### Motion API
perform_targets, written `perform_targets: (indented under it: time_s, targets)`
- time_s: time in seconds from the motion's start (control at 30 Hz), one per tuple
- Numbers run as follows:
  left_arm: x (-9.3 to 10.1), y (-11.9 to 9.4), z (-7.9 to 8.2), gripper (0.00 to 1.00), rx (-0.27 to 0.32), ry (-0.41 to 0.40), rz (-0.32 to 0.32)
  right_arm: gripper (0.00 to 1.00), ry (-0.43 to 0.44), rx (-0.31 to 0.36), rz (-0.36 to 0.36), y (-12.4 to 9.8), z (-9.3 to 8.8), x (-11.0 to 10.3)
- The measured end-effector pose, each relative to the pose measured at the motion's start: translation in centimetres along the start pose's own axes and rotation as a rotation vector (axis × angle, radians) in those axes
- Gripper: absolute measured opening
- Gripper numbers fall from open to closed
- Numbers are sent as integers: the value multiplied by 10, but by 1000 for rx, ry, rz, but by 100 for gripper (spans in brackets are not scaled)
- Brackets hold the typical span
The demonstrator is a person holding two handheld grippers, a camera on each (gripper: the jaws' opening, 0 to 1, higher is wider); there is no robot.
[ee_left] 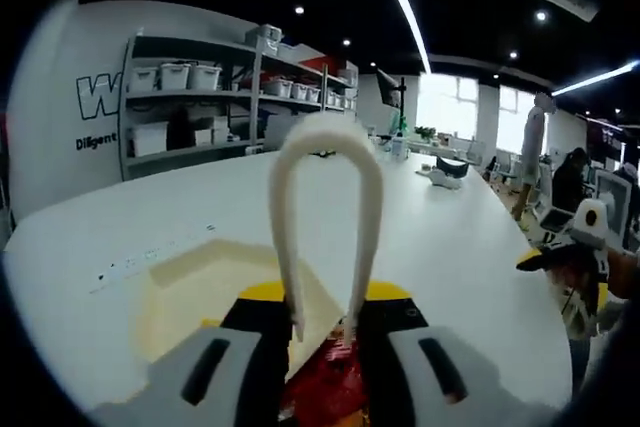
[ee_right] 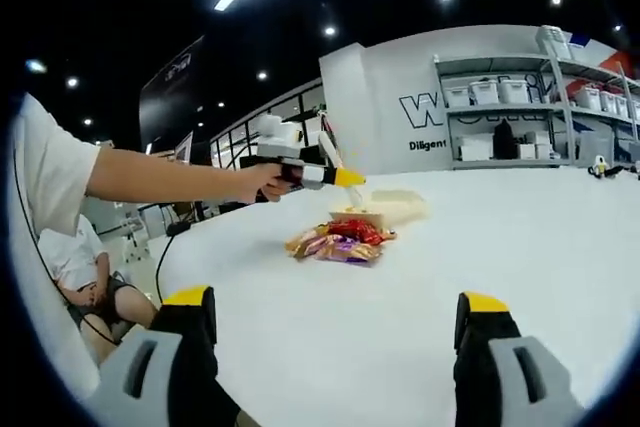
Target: Place the target food into the container with the food tongs after gripping and lifting it, then release it inside without dropping or visibly crushing the food.
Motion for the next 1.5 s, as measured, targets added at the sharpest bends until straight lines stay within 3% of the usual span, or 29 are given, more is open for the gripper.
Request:
perform_targets:
  time_s: [0.2, 0.53, 1.17, 1.5]
  targets:
    - [13, -8, -6, 25, -15, 41, -43, 99, 0, 14, 8, 2, 3, -2]
    - [18, -14, -24, 26, -31, 127, -80, 99, 6, 10, 15, 1, 0, -5]
    - [16, -14, -35, 27, -43, 190, -96, 98, 11, 14, 15, 0, 2, -5]
    - [14, -12, -40, 25, -51, 184, -81, 97, 18, 15, 13, -2, 2, -4]
Point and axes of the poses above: the point that each gripper's makers call its tool centre point, and the gripper's own axes: y roughly forward along the fingers, x roughly to its right, z roughly out of its top, the point moved 8 cm from there along -y, roughly backward along the fingers, and after that the axes turned 1 degree about -x, right-handed, at the moved point
